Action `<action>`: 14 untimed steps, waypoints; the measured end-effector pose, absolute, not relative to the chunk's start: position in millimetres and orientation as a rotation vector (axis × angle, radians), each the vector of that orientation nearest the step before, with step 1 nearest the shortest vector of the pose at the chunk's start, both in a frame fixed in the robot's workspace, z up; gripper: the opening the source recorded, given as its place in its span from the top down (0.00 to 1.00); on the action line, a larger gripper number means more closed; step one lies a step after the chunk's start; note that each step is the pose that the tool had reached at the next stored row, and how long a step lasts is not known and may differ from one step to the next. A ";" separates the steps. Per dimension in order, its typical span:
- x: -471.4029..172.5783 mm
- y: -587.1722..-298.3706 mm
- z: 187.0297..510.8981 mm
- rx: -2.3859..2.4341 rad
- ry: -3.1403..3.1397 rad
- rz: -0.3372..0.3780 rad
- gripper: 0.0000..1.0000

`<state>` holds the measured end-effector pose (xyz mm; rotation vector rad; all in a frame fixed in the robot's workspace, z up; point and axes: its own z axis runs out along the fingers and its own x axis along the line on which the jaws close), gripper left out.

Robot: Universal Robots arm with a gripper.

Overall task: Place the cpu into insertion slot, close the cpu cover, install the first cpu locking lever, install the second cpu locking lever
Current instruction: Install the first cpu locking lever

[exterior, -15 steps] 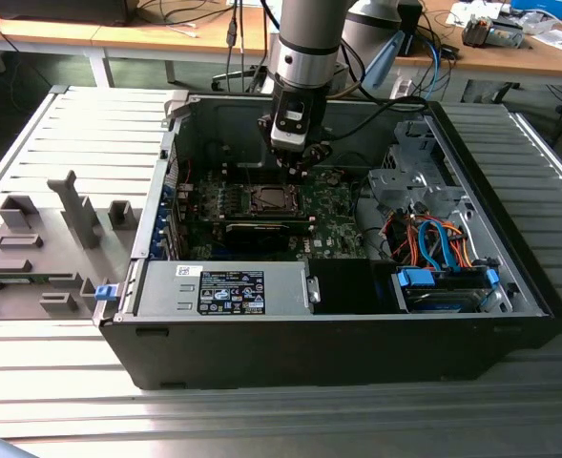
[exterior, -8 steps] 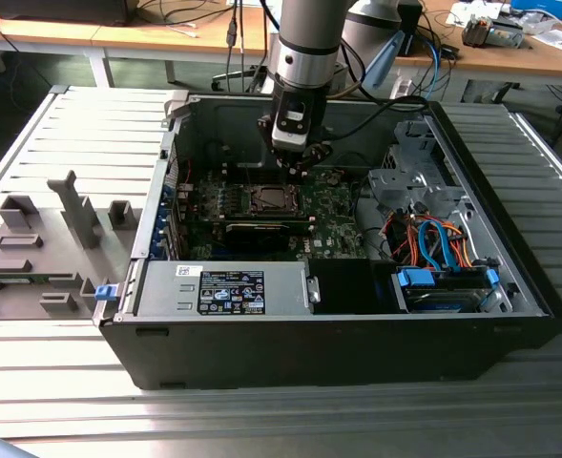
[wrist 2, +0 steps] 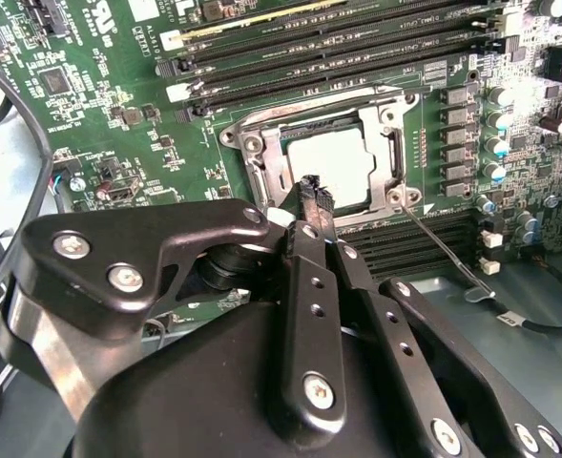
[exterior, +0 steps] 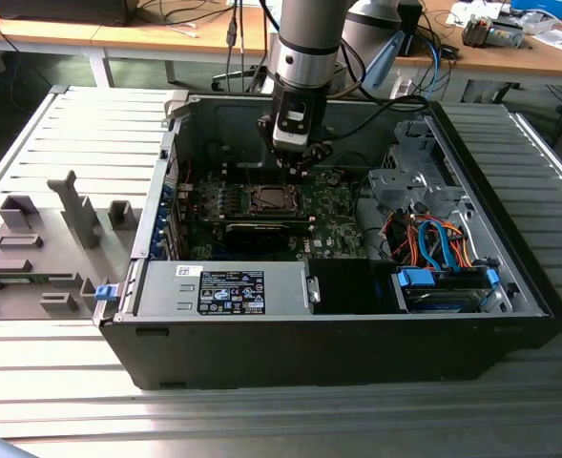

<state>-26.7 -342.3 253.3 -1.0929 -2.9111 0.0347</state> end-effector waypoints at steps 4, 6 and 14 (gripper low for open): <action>-26.7 -342.2 253.3 -1.083 -2.915 0.035 0.89; -26.7 -342.2 253.3 -1.079 -2.916 0.035 0.89; -26.7 -342.3 253.3 -1.063 -2.922 0.035 0.89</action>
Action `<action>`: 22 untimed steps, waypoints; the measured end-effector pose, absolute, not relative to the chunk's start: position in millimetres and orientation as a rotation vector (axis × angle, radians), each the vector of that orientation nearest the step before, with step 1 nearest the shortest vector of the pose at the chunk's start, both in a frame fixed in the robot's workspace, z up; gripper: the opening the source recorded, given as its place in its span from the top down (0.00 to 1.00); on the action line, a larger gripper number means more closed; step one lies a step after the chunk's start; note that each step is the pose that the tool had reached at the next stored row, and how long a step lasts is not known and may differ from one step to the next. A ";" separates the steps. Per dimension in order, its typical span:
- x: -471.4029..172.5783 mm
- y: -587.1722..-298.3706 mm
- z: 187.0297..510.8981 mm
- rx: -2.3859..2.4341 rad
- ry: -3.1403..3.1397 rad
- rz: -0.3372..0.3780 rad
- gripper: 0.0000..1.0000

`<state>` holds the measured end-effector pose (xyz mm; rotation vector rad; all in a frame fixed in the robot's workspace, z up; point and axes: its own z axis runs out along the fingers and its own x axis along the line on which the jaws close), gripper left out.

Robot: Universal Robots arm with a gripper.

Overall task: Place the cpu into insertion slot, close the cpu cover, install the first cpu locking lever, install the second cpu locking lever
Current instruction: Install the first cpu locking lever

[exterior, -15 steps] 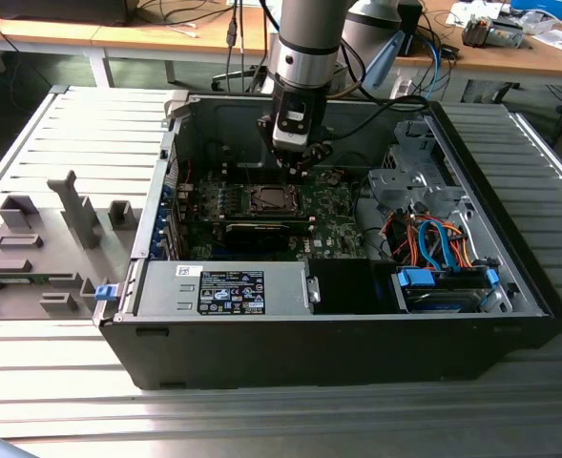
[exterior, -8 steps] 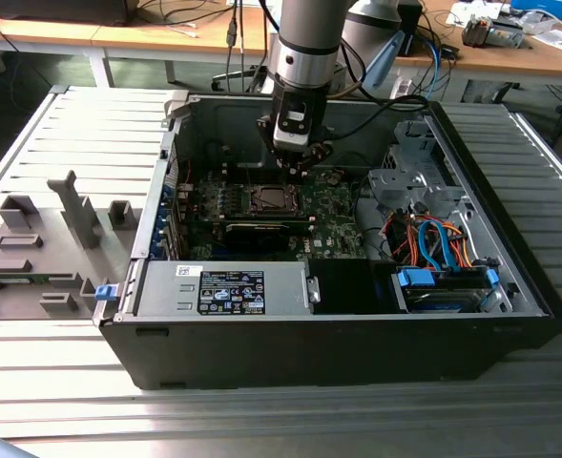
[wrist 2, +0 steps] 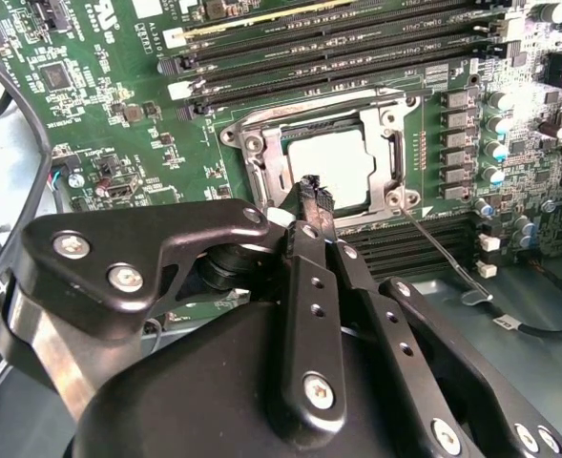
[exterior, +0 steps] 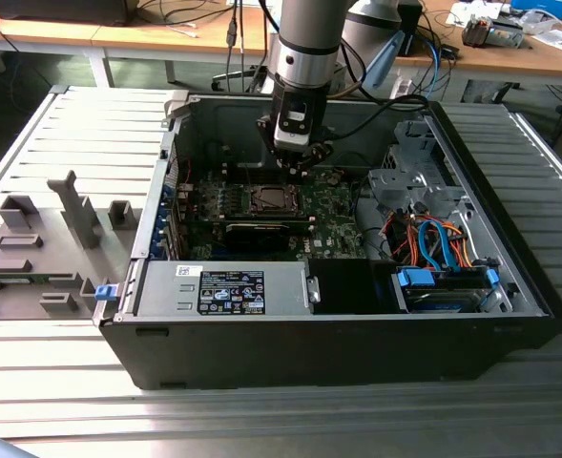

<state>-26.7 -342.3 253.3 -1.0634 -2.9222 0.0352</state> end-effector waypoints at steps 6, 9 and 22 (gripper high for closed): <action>-26.7 -342.3 253.3 -1.053 -2.926 0.035 0.89; -26.7 -342.2 253.3 -1.047 -2.928 0.035 0.89; -26.7 -342.2 253.3 -1.019 -2.938 0.036 0.89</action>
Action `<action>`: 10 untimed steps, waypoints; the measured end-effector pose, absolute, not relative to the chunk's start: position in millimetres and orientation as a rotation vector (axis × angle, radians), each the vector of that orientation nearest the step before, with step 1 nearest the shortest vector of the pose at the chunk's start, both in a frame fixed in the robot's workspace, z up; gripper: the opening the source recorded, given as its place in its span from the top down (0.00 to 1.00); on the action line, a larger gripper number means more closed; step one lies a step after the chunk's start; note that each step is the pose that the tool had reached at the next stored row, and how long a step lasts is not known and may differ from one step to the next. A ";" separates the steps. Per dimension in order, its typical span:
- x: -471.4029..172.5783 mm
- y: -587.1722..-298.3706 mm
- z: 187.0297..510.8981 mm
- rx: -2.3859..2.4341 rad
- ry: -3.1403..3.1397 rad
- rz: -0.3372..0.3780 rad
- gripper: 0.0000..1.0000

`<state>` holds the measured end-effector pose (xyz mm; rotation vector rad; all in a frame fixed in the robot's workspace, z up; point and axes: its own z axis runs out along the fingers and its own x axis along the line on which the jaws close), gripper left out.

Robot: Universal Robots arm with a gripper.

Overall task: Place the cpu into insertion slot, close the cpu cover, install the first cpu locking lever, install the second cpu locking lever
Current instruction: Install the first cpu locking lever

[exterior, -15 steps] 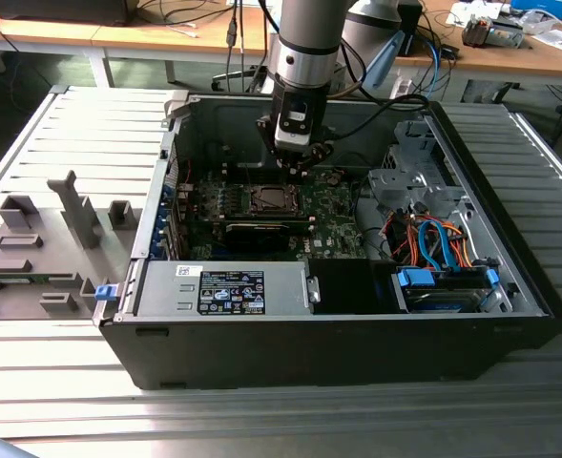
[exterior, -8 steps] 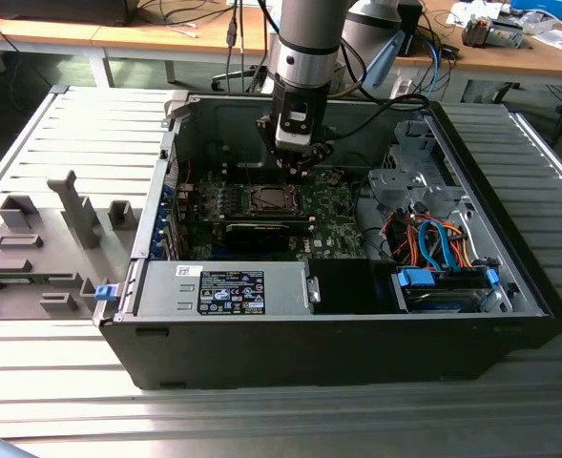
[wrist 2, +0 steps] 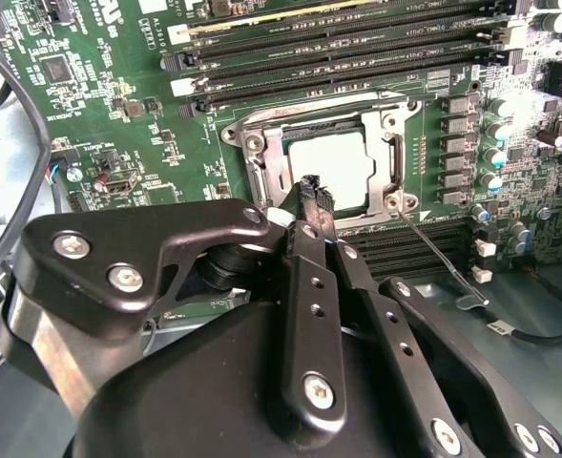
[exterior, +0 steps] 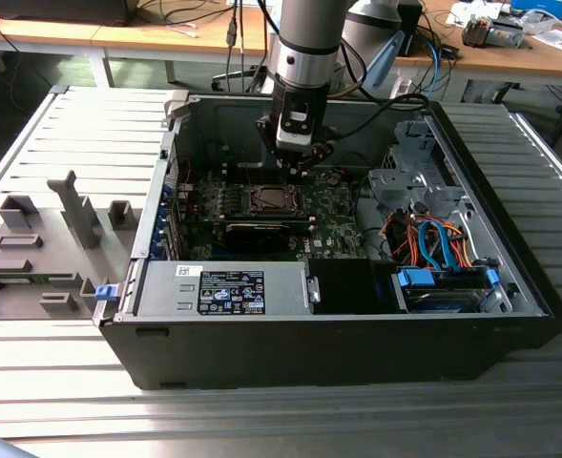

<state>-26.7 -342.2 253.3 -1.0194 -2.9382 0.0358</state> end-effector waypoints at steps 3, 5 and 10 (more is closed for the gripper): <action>-26.7 -342.3 253.3 -1.013 -2.940 0.036 0.89; -26.7 -342.2 253.3 -1.011 -2.941 0.036 0.89; -26.7 -342.3 253.3 -1.005 -2.943 0.036 0.89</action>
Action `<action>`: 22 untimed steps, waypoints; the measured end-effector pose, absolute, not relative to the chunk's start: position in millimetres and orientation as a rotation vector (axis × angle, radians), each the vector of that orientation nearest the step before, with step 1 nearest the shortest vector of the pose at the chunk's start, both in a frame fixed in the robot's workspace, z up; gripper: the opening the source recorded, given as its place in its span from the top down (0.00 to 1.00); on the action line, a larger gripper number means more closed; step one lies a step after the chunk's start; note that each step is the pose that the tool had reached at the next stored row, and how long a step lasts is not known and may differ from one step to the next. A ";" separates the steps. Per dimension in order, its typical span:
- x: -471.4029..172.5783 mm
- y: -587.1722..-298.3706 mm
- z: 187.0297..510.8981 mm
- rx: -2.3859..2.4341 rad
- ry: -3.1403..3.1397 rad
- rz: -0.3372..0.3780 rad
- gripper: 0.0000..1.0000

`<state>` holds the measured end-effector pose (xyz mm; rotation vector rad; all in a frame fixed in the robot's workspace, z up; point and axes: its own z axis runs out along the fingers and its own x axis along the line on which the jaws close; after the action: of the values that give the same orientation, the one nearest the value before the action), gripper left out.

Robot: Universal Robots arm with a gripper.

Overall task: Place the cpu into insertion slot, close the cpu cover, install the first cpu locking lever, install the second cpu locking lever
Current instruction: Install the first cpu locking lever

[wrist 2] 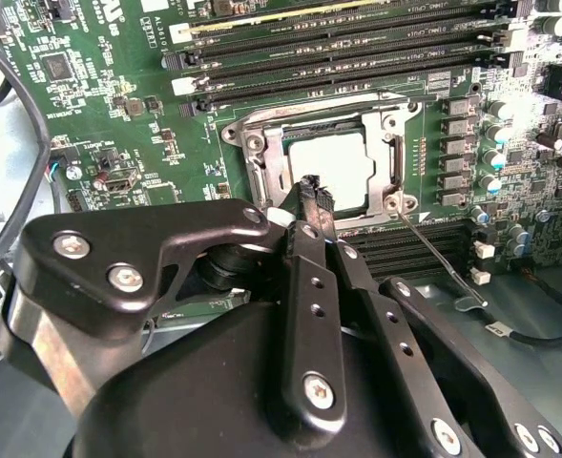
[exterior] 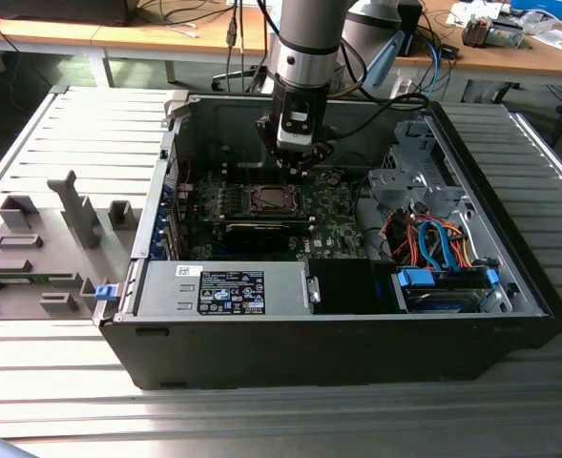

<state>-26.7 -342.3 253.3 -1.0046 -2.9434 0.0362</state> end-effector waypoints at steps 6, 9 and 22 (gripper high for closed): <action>-26.7 -342.2 253.3 -0.998 -2.946 0.036 0.89; -26.7 -342.2 253.3 -0.993 -2.947 0.036 0.89; -26.7 -342.3 253.3 -0.965 -2.957 0.037 0.89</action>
<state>-26.7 -342.3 253.3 -0.9651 -2.9570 0.0369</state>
